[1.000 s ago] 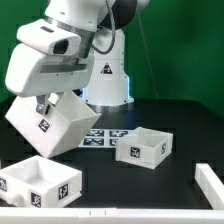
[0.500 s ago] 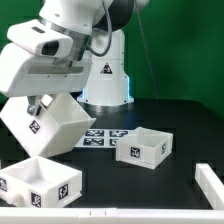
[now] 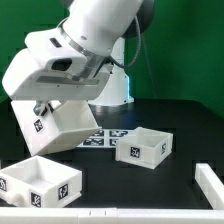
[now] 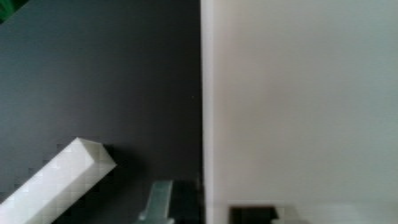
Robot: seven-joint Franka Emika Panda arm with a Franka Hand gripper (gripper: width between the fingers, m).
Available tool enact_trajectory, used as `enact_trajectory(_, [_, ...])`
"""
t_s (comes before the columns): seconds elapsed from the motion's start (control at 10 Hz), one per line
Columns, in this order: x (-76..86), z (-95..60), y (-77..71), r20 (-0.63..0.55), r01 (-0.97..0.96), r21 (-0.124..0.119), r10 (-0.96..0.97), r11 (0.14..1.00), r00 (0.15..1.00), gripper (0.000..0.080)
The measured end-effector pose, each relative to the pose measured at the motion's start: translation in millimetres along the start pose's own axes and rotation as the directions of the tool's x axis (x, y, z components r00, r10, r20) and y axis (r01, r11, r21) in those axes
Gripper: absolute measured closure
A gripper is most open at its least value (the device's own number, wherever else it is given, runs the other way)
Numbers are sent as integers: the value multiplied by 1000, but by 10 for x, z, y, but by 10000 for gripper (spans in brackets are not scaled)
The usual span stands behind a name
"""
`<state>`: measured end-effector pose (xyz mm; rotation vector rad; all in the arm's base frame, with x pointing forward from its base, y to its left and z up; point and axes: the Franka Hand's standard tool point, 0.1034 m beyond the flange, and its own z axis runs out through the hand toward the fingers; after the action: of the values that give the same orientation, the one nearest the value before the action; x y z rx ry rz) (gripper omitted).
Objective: Assemble drawer
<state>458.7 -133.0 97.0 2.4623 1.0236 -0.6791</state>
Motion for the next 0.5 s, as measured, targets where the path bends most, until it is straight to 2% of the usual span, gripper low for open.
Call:
enact_trajectory(0.2, [-18, 26, 10, 172, -17, 16, 14, 1000, 985, 734])
enact_trajectory(0.3, [-9, 45, 33, 295, -47, 9, 42, 999, 954, 734])
enact_trajectory(0.5, [90, 171, -34, 412, -28, 4, 24, 1000, 911, 734])
